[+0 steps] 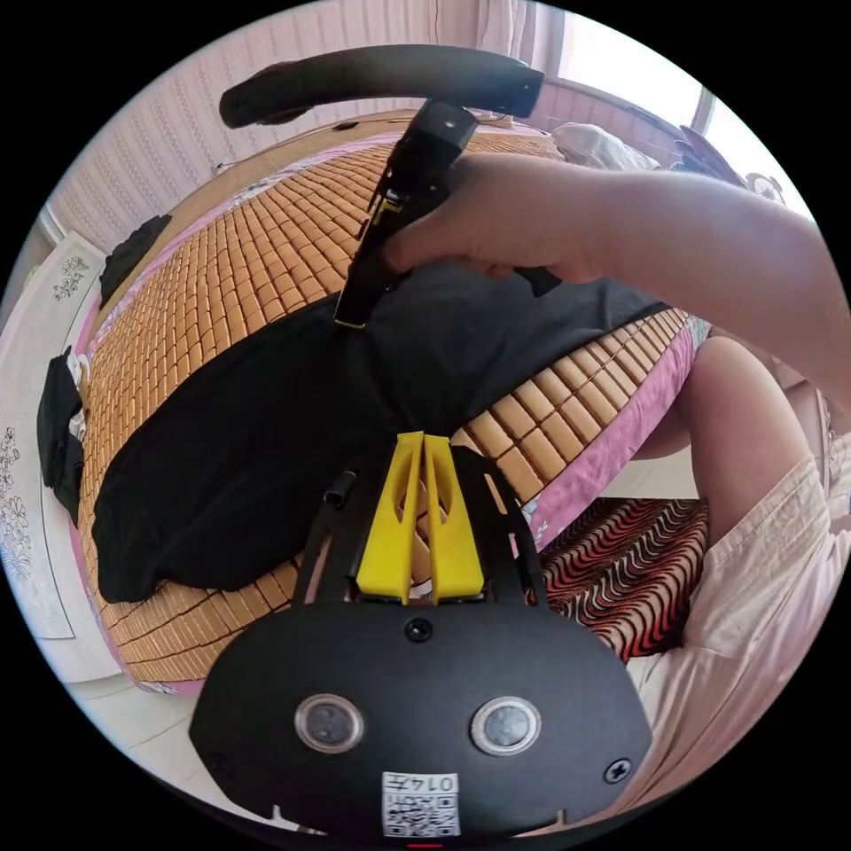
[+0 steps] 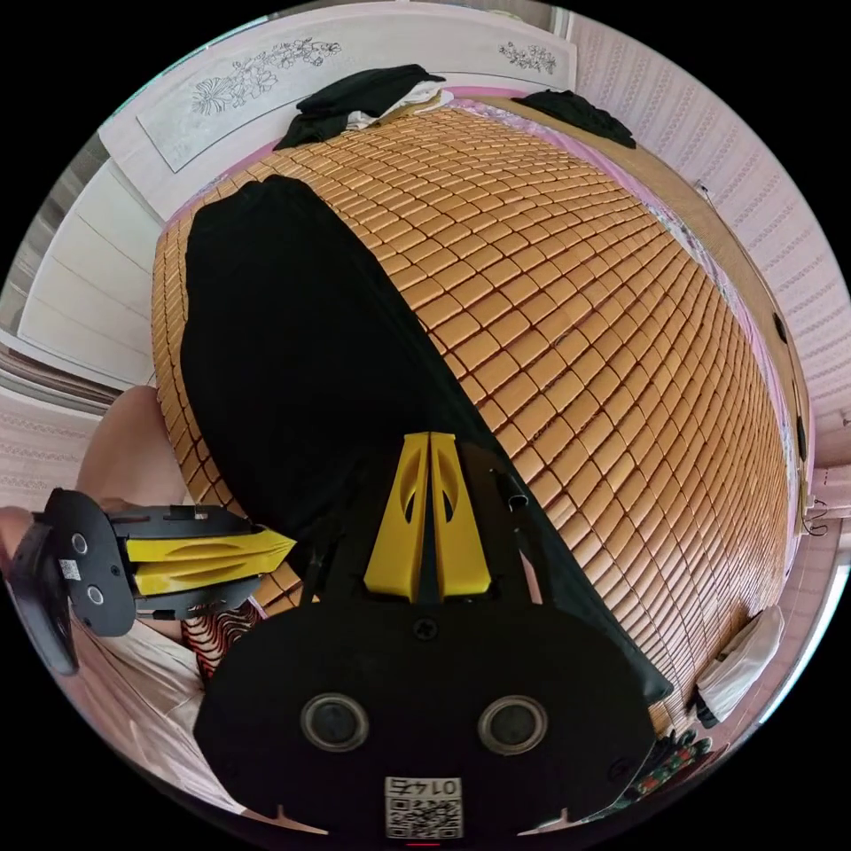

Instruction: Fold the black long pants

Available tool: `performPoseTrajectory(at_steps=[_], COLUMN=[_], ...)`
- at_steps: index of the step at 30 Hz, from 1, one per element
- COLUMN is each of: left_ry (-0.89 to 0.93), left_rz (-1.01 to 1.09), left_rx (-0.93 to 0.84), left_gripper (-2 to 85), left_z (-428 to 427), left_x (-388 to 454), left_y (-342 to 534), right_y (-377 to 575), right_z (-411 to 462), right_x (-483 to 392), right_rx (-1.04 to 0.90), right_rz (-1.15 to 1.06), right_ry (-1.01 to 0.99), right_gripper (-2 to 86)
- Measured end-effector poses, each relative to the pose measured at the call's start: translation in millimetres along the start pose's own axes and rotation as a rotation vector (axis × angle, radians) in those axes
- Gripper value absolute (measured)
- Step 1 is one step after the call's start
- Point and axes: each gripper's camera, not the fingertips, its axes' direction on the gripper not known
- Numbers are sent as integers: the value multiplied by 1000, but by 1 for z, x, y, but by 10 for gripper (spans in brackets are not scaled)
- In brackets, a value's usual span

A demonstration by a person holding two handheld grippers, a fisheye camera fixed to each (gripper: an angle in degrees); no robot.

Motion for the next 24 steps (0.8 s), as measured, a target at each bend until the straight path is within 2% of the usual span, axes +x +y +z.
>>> performPoseTrajectory(at_steps=[3,16,18,22,24], left_ry=[8,61,73,150,188], left_rz=[-28,-32,-33,-31,5], left_rx=[8,14,12,76,120], left_gripper=[-10,-9,-8,5,18], left_z=[-11,-42,-47,-73,-85], left_x=[8,48,52,65,77], left_y=[-10,-41,-45,-50,-54], right_y=[2,28,44,139,199], right_z=[0,23,17,-16,-25], right_x=[13,54,64,102,119], right_rx=[32,30,96,314,340], right_rz=[17,75,127,326,437], right_ry=[34,-56,-73,-208,-140], right_gripper=[-4,-3,-2,7,18])
